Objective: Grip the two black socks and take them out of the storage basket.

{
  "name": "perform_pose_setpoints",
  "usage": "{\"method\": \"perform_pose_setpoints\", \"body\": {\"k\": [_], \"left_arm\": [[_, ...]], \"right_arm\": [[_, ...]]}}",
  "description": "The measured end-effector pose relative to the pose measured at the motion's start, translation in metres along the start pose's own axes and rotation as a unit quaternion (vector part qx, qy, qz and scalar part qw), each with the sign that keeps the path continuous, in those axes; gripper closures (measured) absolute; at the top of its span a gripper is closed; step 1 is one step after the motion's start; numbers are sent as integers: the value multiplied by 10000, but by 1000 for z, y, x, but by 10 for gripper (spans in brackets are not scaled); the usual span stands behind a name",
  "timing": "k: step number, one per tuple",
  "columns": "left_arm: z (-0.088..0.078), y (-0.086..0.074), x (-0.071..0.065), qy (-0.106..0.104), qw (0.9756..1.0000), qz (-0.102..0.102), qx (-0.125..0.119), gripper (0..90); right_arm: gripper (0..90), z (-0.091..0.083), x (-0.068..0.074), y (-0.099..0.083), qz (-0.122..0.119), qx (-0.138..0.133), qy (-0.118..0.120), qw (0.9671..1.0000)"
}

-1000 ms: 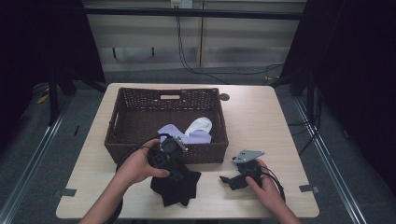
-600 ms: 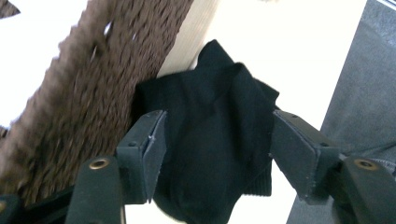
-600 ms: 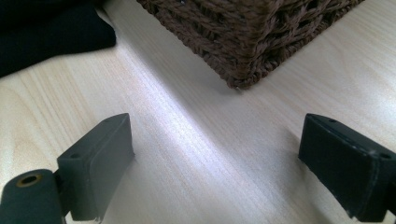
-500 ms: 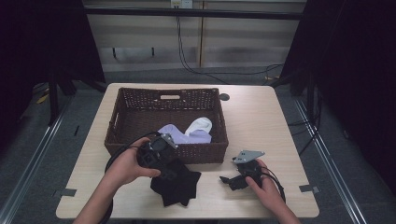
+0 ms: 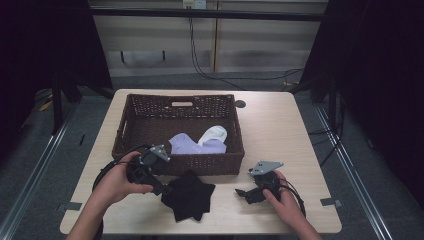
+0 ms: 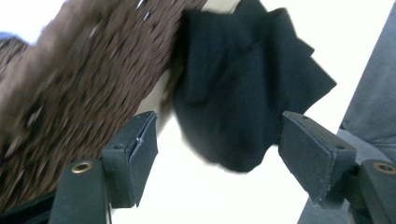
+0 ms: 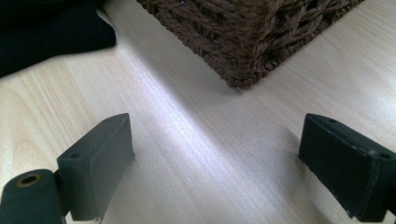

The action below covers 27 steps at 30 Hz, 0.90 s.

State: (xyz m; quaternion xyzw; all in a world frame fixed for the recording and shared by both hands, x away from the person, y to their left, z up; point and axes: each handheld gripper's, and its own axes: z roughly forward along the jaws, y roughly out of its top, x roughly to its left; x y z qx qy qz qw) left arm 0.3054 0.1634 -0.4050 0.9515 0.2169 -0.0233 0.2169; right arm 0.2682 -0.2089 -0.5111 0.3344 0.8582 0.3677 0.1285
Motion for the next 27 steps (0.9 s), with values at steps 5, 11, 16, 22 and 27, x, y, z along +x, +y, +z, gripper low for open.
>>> {"method": "perform_pose_setpoints", "body": {"k": [5, 11, 16, 22, 27], "left_arm": [[2, -18, 7, 34, 9997, -209, -81, 279], [5, -35, 14, 77, 9992, -337, -174, 278], [9, -49, 20, 190, 9986, -421, -245, 273], [23, -69, 27, 136, 9978, -592, -251, 274], [30, -78, 32, 236, 9979, -490, -350, 271]], "right_arm": [[92, 0, 0, 0, 2, 0, -1, 10000], [92, 0, 0, 0, 2, -1, -2, 10000], [92, 0, 0, 0, 2, 0, -3, 10000], [92, 0, 0, 0, -2, -2, -2, 10000], [92, 0, 0, 0, -3, -2, -3, 10000]]}}
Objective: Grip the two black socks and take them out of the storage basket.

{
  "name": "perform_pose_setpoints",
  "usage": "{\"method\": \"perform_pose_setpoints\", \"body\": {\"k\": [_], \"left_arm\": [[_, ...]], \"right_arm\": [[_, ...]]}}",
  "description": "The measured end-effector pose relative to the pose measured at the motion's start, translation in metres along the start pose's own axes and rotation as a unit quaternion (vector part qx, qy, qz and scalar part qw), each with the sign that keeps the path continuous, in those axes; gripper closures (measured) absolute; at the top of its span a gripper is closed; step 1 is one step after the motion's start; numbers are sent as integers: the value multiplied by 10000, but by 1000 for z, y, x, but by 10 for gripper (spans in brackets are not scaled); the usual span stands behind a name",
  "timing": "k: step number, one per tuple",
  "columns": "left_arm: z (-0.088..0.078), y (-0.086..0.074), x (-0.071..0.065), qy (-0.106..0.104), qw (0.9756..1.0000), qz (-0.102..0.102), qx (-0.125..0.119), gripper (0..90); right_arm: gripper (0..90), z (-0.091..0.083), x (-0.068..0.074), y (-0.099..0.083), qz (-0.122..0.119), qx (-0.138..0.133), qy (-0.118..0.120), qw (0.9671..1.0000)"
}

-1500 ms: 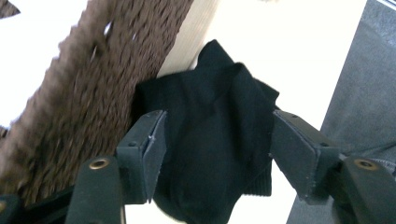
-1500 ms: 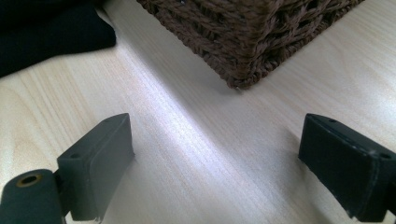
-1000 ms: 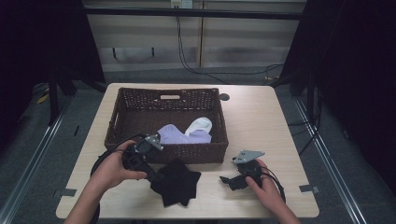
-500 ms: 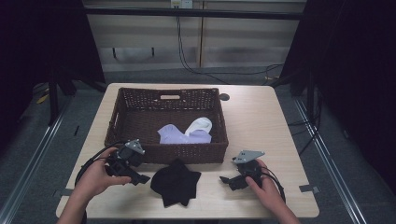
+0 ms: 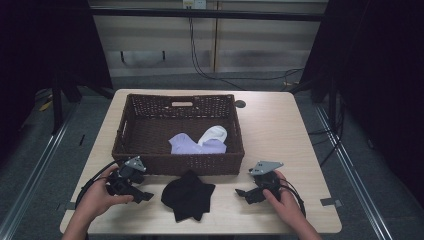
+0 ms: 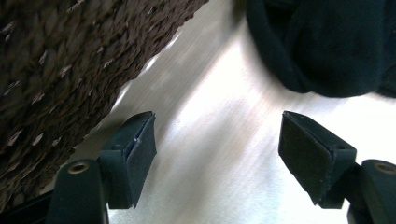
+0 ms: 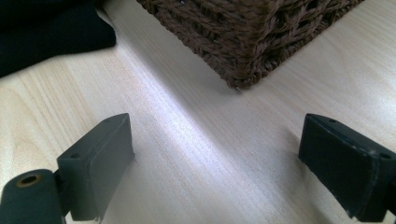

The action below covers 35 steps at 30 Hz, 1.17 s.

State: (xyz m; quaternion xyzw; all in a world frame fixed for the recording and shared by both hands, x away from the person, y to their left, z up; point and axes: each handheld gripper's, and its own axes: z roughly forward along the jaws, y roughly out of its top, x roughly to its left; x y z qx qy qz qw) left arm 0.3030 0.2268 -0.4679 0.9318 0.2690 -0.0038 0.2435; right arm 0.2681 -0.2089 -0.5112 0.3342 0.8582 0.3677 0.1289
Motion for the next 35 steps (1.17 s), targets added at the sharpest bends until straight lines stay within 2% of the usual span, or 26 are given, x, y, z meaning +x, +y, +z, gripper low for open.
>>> {"method": "perform_pose_setpoints", "body": {"k": [5, 7, 8, 10, 13, 16, 18, 20, 22, 25, 26, 27, 29, 31, 35], "left_arm": [[9, -8, 2, 128, 9998, 114, -95, 256], [12, -10, 1, 201, 9991, 265, -244, 233], [12, -10, 1, 238, 9987, 386, -243, 233], [15, -12, 0, 303, 9977, 467, -387, 219], [17, -13, 0, 283, 9969, 502, -533, 192], [21, -19, 2, 252, 9944, 545, -874, 150], [22, -22, 2, 257, 9930, 550, -1016, 144], [22, -24, 3, 245, 9926, 559, -1046, 134], [24, -29, 5, 220, 9897, 593, -1287, 125], [24, -30, 5, 213, 9888, 603, -1345, 123], [24, -32, 6, 190, 9876, 624, -1427, 122], [24, -32, 6, 190, 9876, 624, -1427, 121], [25, -35, 7, 192, 9854, 666, -1556, 120], [26, -36, 7, 159, 9845, 653, -1617, 119], [26, -36, 8, 163, 9846, 668, -1608, 118]], "right_arm": [[92, 0, 0, 0, 6, 1, 2, 10000], [92, 0, 0, 0, 2, 1, 0, 10000], [92, 0, 0, 0, 1, 0, -2, 10000], [92, 0, 0, 0, 1, -1, -2, 10000], [92, 0, 0, 0, 3, 0, -3, 10000], [92, 0, 0, 0, 1, -9, -3, 10000], [92, 0, 0, 0, -3, -8, 0, 10000], [92, 0, 0, 0, -4, -8, 0, 10000], [92, 0, 0, 0, -8, -4, 4, 10000], [92, 0, 0, 0, -9, -3, 3, 10000], [92, 0, 0, 0, -3, -8, 2, 10000], [92, 0, 0, 0, -3, -8, 2, 10000], [92, 0, 0, 0, -8, -9, 2, 10000], [92, 0, 0, 0, -8, -9, 3, 10000], [92, 0, 0, 0, -4, -8, 2, 10000]]}}
